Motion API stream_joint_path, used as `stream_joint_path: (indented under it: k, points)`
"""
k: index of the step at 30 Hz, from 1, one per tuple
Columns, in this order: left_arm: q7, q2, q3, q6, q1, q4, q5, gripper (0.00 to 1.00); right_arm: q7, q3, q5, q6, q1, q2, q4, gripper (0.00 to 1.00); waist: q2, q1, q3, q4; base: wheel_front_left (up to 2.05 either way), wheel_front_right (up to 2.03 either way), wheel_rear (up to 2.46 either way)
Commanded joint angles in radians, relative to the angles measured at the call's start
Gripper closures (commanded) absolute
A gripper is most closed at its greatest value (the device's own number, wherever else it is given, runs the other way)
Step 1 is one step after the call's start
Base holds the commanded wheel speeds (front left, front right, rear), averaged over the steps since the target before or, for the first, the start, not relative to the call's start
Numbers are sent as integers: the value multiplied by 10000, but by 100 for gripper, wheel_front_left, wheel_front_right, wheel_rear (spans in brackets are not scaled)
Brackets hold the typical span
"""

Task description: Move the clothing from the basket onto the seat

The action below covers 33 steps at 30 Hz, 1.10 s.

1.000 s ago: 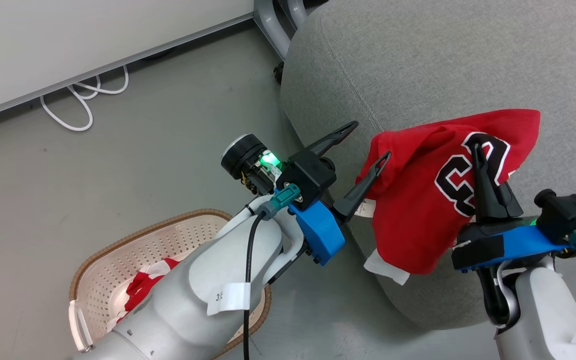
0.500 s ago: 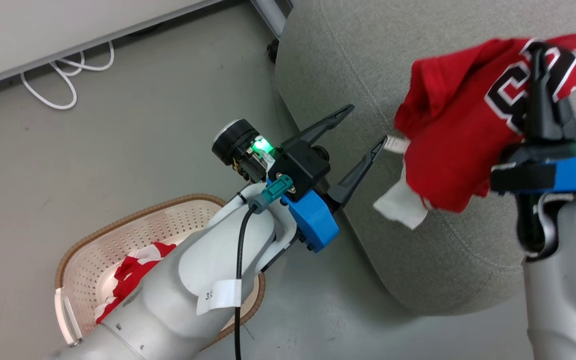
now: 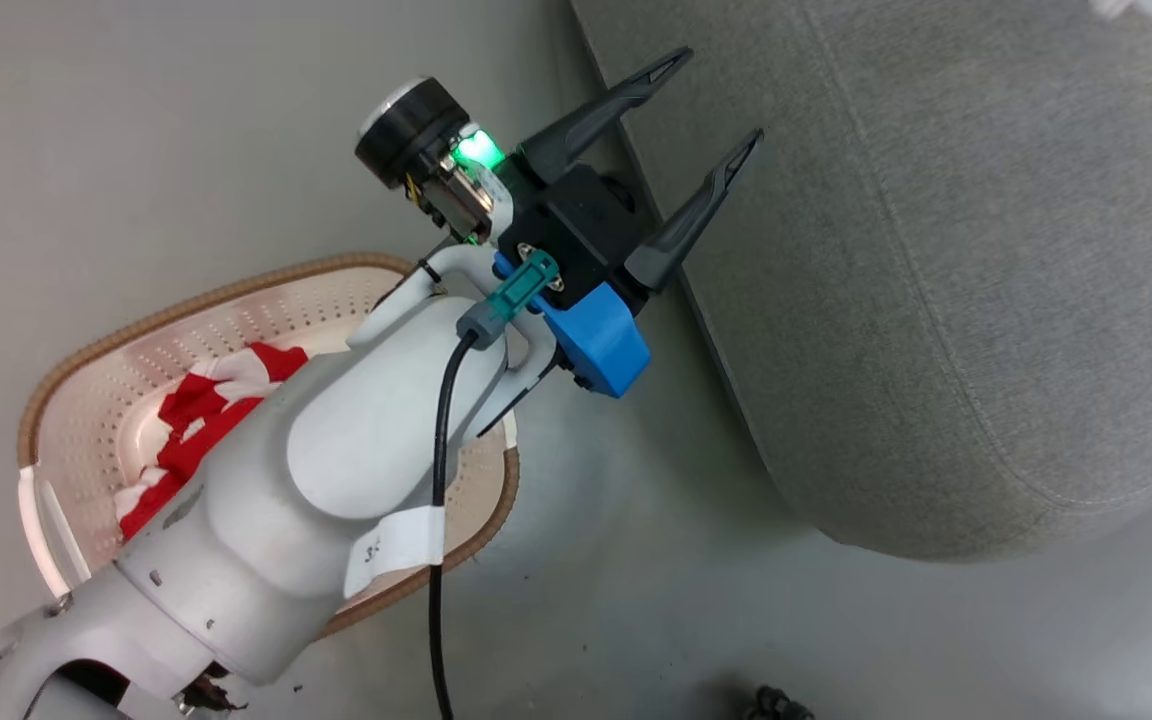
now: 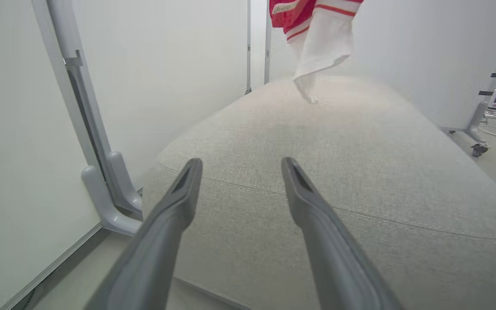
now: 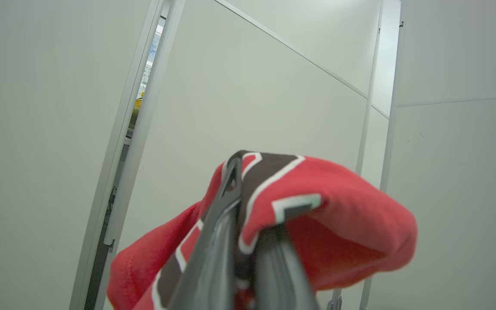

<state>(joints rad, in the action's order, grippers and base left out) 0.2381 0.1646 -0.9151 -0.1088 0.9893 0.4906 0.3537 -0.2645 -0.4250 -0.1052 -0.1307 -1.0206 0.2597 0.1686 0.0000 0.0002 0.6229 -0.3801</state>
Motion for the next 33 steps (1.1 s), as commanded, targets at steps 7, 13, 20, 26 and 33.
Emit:
stream_joint_path:
  k: [7,13,20,26,33]
  points:
    - [-350,370,-49,153,675,-701,-326,0,3,-1219,-66,-1,-1300,1290,1050,100,0,-2,1935,284,0,0,0]
    - [-524,548,-149,183,773,-1068,-407,0,1,-1197,449,-1,-698,1005,2188,100,0,-2,2379,302,0,0,0]
    - [-625,665,-226,250,666,-1249,-370,0,1,-1363,786,-1,198,236,3423,100,0,-2,2432,345,0,0,0]
    - [-665,756,-273,294,569,-1317,-292,0,1,-1285,740,-1,687,-307,4238,100,0,-2,2371,264,0,0,0]
    - [-501,731,-314,359,432,-1295,-211,0,0,-1326,708,-1,1195,-610,4329,0,0,-2,2099,344,0,0,0]
